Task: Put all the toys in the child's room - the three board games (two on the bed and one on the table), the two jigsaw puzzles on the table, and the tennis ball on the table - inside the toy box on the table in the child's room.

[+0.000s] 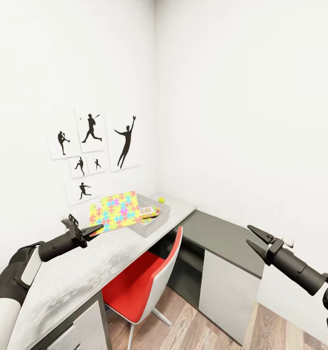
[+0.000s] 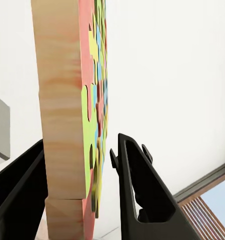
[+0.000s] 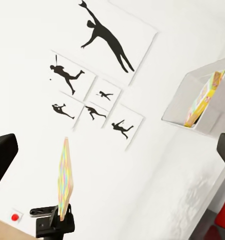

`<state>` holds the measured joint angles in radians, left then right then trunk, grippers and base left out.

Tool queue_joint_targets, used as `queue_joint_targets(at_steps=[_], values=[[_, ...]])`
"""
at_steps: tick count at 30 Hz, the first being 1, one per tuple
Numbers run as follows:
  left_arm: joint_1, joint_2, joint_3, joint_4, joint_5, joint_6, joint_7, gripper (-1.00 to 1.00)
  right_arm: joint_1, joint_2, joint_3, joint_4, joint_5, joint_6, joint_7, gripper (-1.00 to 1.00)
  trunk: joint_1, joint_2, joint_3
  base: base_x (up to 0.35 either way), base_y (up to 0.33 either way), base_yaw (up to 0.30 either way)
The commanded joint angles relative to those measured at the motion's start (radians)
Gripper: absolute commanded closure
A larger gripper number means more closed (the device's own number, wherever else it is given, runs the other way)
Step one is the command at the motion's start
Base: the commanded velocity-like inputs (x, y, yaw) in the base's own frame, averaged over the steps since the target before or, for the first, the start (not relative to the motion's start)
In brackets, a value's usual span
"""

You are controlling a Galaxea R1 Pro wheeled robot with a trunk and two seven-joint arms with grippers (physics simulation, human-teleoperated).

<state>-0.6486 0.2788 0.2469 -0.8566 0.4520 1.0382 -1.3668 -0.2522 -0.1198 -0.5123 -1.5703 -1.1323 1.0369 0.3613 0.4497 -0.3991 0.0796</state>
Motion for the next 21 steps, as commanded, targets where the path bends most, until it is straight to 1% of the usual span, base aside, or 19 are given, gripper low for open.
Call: queue_joint_targets(at_steps=[1, 7, 21], values=[[0.0, 0.0, 0.0, 0.0, 0.002, 0.009, -0.002, 1.0, -0.001, 0.0, -0.002, 0.001, 0.009, 0.0, 0.011, -1.0, 0.0, -0.001, -0.002, 0.0, 0.0, 0.0], [0.0, 0.0, 0.0, 0.0, 0.003, 0.009, -0.002, 1.0, -0.001, 0.0, -0.001, 0.001, 0.007, -0.024, 0.011, -1.0, 0.0, -0.001, -0.012, 0.0, 0.0, 0.0], [0.0, 0.0, -0.004, -0.001, 0.002, 0.009, -0.002, 1.0, -0.001, 0.0, 0.007, 0.001, 0.008, -0.026, 0.01, -1.0, 0.0, -0.001, -0.035, 0.0, 0.0, 0.0]])
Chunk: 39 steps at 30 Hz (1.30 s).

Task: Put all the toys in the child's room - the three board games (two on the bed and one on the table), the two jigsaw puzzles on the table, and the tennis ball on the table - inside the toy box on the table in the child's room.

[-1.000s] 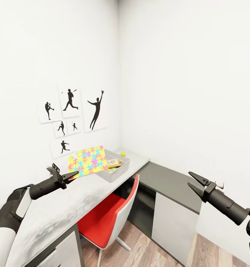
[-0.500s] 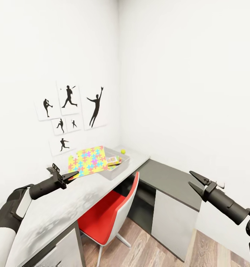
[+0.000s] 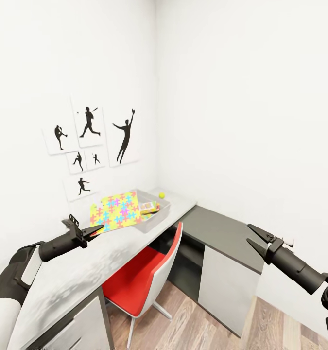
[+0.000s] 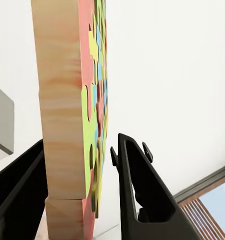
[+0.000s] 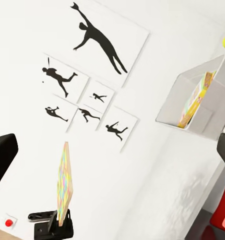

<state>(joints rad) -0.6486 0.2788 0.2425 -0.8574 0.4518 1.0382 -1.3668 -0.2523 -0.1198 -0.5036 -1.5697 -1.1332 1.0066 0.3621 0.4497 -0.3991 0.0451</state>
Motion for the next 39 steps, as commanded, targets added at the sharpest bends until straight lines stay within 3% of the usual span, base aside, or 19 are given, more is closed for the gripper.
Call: queue_joint_targets(at_steps=[1, 26, 39], values=[[0.0, 0.0, 0.0, 0.001, 0.002, 0.009, -0.002, 1.0, -0.001, 0.0, -0.001, 0.0, 0.009, 0.004, 0.009, -1.0, 0.0, -0.001, -0.002, 0.0, 0.0, 0.0], [0.0, 0.0, 0.003, 0.0, 0.0, 0.009, -0.003, 1.0, -0.001, 0.0, -0.001, 0.002, 0.009, 0.003, 0.008, -1.0, 0.0, -0.001, -0.043, 0.001, -0.002, 0.0], [0.0, -0.001, 0.003, 0.0, 0.0, 0.009, -0.002, 1.0, -0.001, 0.0, 0.02, 0.008, 0.011, -0.03, 0.01, -1.0, 0.0, -0.001, -0.057, 0.128, -0.132, 0.0]])
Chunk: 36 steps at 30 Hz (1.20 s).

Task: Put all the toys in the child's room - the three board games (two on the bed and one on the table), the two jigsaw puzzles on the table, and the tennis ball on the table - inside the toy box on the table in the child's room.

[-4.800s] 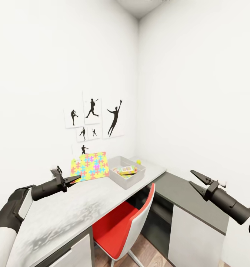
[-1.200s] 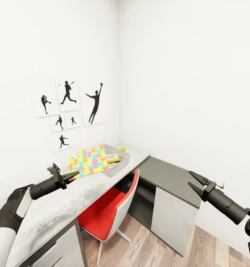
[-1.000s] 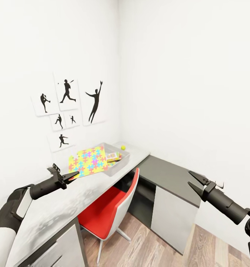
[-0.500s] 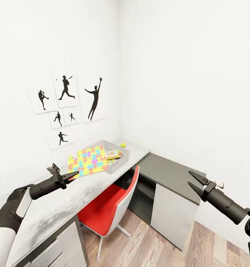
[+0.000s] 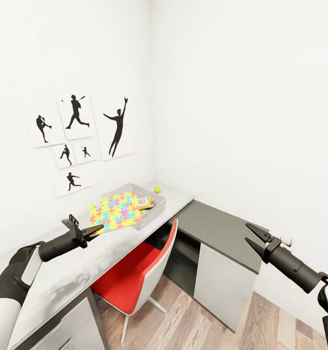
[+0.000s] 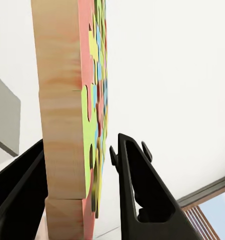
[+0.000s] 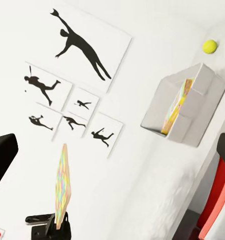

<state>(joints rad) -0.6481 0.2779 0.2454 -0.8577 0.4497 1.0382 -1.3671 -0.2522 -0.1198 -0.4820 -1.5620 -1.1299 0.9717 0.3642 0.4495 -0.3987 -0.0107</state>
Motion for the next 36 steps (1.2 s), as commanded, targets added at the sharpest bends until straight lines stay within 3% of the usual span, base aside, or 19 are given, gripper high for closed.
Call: queue_joint_targets(at_steps=[1, 16, 36], values=[[0.0, 0.0, 0.0, 0.0, 0.002, 0.009, -0.001, 1.0, 0.0, 0.0, 0.0, 0.0, 0.007, -0.001, 0.009, -1.0, 0.001, -0.001, -0.001, 0.006, -0.006, 0.0], [0.0, 0.0, 0.0, 0.001, 0.004, 0.009, -0.001, 1.0, -0.001, 0.0, 0.002, 0.0, 0.006, -0.002, 0.007, -1.0, 0.001, -0.001, -0.001, 0.116, -0.112, 0.031], [0.0, 0.0, 0.0, 0.0, 0.004, 0.009, -0.001, 1.0, 0.0, 0.001, 0.002, 0.0, 0.005, -0.004, 0.007, -1.0, 0.001, -0.001, -0.001, 0.246, -0.097, 0.275]])
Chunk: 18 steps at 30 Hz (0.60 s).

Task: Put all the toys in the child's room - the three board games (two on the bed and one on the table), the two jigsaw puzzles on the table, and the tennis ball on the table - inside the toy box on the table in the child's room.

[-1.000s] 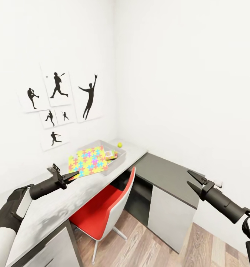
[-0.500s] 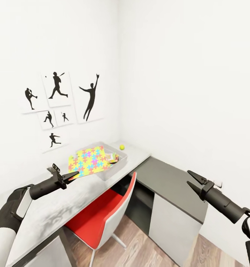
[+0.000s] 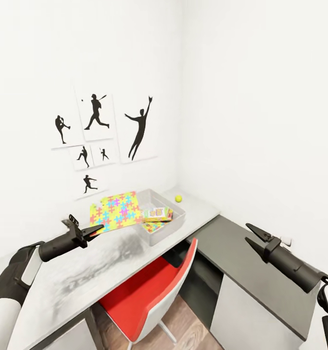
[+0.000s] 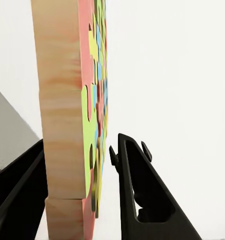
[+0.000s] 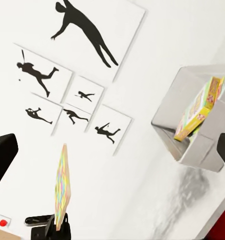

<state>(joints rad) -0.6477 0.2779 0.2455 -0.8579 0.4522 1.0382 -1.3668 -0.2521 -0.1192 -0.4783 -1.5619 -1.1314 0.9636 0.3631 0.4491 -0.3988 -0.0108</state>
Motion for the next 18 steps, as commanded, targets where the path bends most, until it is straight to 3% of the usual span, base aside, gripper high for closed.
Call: queue_joint_targets(at_steps=[1, 7, 18], values=[[-0.001, 0.0, 0.0, 0.0, 0.002, 0.009, -0.001, 1.0, 0.0, 0.0, -0.002, 0.0, 0.007, 0.004, 0.008, -1.0, 0.001, -0.001, -0.001, 0.25, -0.199, 0.287], [-0.001, 0.001, 0.0, 0.001, 0.002, 0.009, -0.001, 1.0, -0.001, 0.0, -0.002, 0.0, 0.007, 0.004, 0.008, -1.0, 0.001, -0.001, -0.001, 0.244, -0.092, 0.201], [-0.001, 0.001, 0.0, 0.0, 0.002, 0.009, -0.001, 1.0, -0.001, 0.0, -0.002, 0.0, 0.007, 0.004, 0.008, -1.0, 0.001, -0.001, -0.001, 0.284, -0.085, 0.017]])
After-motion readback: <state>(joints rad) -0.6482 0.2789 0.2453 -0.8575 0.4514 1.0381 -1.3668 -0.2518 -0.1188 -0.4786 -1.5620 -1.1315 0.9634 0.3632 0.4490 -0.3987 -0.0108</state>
